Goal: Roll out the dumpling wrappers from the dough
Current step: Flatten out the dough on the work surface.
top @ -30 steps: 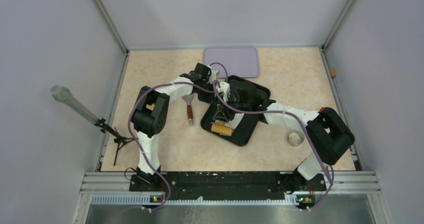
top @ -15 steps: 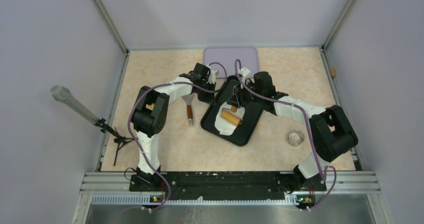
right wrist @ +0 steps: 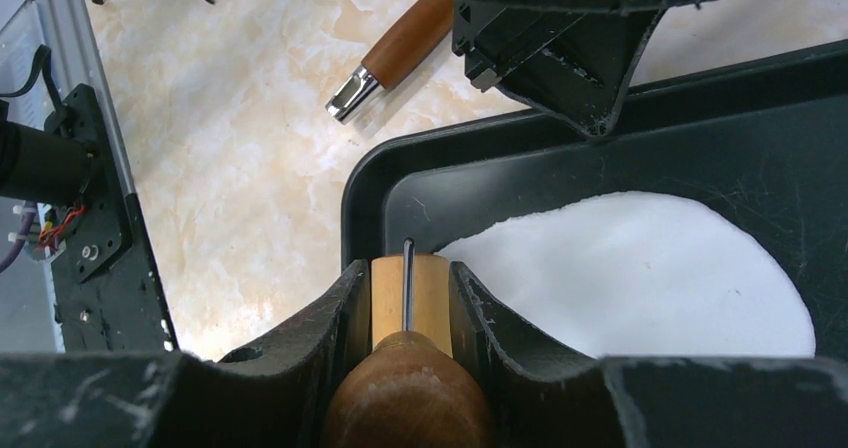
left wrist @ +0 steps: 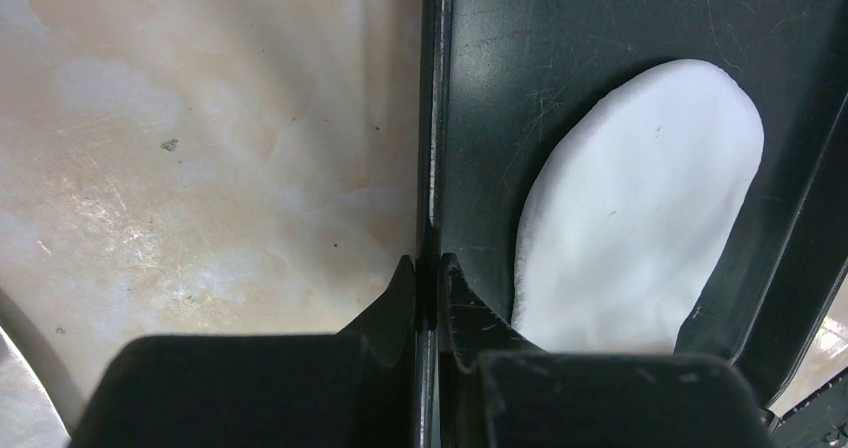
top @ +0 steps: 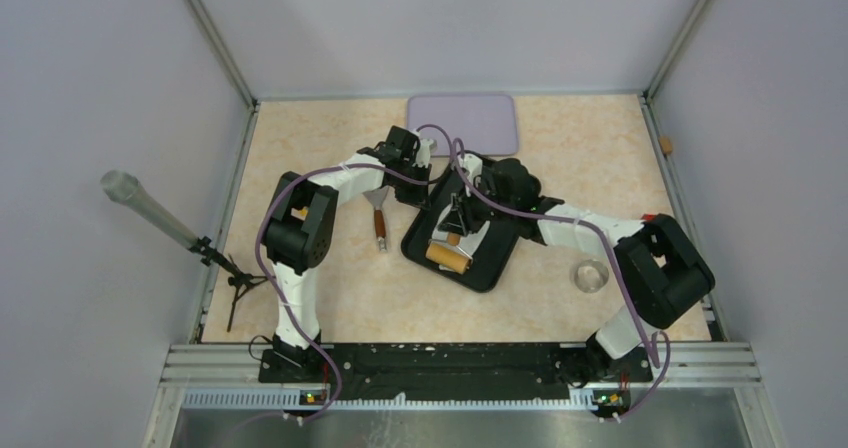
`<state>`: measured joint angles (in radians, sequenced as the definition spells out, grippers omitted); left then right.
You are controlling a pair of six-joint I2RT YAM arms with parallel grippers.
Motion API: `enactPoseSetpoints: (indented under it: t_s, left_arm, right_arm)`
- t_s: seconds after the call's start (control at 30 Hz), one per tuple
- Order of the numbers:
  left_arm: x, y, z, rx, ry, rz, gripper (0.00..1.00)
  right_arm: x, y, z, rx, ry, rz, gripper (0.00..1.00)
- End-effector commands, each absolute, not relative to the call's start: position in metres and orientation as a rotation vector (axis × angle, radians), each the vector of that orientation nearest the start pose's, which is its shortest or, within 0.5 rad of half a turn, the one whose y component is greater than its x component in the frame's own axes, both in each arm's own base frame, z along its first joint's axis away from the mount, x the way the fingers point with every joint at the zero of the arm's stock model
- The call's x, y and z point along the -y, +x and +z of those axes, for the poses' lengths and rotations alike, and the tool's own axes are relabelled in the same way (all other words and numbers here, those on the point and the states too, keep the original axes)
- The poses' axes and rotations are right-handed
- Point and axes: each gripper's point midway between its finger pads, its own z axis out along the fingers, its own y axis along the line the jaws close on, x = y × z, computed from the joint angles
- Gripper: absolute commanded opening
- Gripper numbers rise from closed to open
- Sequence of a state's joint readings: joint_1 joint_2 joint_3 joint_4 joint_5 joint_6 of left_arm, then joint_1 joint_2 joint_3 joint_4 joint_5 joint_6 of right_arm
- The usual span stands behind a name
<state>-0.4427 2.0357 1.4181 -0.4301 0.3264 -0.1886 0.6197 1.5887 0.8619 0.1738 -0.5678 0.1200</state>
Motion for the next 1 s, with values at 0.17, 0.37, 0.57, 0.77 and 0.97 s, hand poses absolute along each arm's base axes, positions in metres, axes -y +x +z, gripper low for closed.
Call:
enactPoseSetpoints:
  t_s: [0.17, 0.37, 0.57, 0.77, 0.97]
  left_arm:
    - [0.226, 0.394, 0.011, -2.678, 0.358, -0.501, 0.0]
    - [0.224, 0.395, 0.013, -2.672, 0.359, -0.493, 0.0]
    - [0.221, 0.396, 0.01, -2.676, 0.35, -0.485, 0.0]
    - [0.22, 0.397, 0.01, -2.677, 0.346, -0.476, 0.0]
    - [0.219, 0.399, 0.013, -2.669, 0.346, -0.469, 0.0]
  right_arm:
    - [-0.245, 0.334, 0.078, -2.245, -0.695, 0.71, 0.0]
    - [-0.233, 0.338, 0.069, -2.237, -0.687, 0.662, 0.0]
    - [-0.251, 0.287, 0.042, -2.307, -0.808, 0.773, 0.0]
    - [-0.266, 0.234, 0.023, -2.38, -0.916, 0.895, 0.0]
    - [-0.265, 0.232, 0.025, -2.381, -0.915, 0.885, 0.0]
